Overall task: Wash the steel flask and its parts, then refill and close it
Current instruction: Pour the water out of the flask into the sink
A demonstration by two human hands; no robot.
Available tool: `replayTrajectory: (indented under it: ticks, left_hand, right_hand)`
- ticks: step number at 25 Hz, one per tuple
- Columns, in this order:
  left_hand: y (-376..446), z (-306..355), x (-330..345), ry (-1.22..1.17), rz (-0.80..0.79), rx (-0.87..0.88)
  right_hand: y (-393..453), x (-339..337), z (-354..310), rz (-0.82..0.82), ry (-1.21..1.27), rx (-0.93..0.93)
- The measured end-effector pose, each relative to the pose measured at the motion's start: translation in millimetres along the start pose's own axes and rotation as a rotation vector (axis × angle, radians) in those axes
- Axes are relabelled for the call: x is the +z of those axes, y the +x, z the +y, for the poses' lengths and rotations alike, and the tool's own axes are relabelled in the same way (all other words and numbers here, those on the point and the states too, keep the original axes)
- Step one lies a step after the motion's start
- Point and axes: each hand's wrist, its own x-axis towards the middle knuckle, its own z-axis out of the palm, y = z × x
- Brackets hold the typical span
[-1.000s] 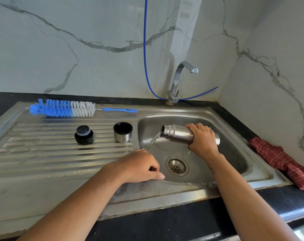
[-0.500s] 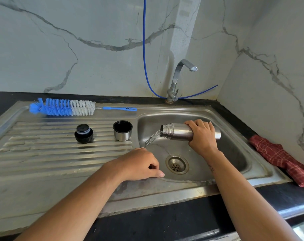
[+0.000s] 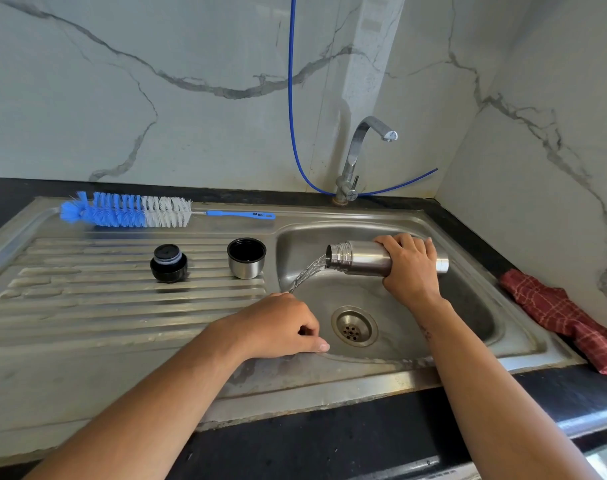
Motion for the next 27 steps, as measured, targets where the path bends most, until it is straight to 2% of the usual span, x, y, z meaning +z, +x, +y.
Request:
replayTrajectory:
  ticks: [27]
  left_hand:
    - [-1.0,4.3,-2.1,0.003,0.007,-0.007]
  right_hand:
    - [2.7,-1.8,-6.9,0.065,-0.096,-0.066]
